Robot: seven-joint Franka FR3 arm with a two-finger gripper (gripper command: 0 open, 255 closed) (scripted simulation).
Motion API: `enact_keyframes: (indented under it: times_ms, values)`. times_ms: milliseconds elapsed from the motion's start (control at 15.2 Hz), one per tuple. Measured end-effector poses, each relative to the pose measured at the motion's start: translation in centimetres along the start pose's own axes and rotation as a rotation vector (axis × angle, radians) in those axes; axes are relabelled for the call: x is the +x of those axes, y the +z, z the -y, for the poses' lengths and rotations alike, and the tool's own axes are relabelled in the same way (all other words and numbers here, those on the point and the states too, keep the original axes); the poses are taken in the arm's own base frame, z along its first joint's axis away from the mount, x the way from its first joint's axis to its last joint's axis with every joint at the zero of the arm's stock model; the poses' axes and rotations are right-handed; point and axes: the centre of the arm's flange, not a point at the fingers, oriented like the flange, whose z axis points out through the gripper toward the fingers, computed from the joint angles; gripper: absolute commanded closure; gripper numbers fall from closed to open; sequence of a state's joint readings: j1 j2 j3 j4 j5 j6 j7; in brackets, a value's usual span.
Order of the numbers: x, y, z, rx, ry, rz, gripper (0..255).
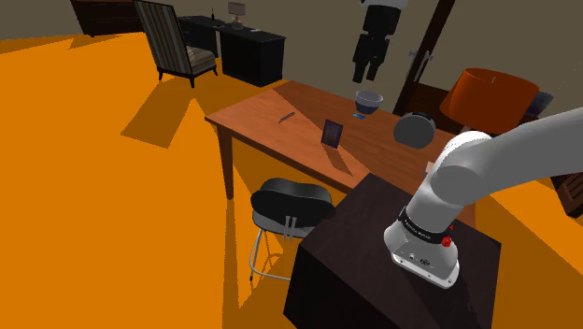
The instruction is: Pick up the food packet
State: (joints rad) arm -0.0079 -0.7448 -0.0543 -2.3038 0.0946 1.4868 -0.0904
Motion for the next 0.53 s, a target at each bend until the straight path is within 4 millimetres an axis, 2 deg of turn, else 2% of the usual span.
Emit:
enact_keyframes:
  times_ms: [132, 528]
  values:
    - [0.2, 0.3, -0.4, -0.001, -0.001, -0.001, 0]
    - [2.5, 4.0, -5.7, -0.018, -0.007, -0.009, 0]
